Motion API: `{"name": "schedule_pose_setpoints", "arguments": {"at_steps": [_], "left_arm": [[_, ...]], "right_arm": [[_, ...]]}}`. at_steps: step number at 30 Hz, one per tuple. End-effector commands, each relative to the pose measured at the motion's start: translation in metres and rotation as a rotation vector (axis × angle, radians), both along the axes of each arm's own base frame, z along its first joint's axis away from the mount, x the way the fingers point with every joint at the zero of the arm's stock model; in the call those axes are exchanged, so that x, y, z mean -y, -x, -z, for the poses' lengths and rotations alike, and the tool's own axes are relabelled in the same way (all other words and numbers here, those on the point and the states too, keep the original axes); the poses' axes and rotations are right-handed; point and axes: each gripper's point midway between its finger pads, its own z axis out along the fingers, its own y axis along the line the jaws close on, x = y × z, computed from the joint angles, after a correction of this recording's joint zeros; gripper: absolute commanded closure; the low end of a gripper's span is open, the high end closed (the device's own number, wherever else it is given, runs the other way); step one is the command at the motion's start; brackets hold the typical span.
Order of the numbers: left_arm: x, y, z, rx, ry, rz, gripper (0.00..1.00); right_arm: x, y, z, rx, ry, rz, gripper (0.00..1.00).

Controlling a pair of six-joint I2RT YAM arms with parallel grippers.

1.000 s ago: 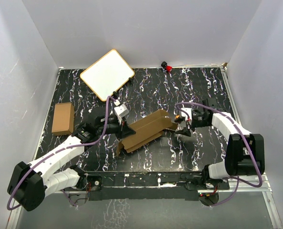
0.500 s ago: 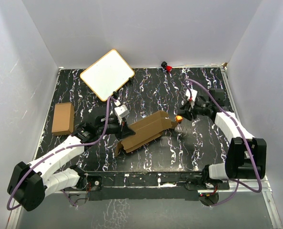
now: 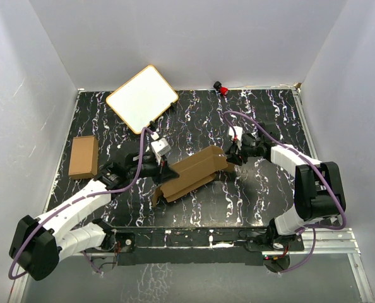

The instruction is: Fold the paper box

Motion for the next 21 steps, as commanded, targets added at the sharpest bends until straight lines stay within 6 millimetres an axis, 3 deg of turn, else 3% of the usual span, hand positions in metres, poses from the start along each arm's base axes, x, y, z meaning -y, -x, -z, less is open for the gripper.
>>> {"name": "schedule_pose_setpoints", "arguments": {"at_steps": [1,8,21], "left_arm": [[0.000,0.001,-0.011,0.037,0.019,0.002,1.00],[0.000,0.002,-0.011,0.042,0.026,-0.001,1.00],[0.002,0.001,-0.008,0.034,0.040,-0.002,1.00]], "right_arm": [[-0.014,0.024,-0.010,0.045,-0.080,-0.149,0.60],[-0.016,0.038,-0.008,0.100,-0.087,-0.215,0.55],[-0.027,0.045,-0.014,0.136,-0.103,-0.228,0.52]]}}
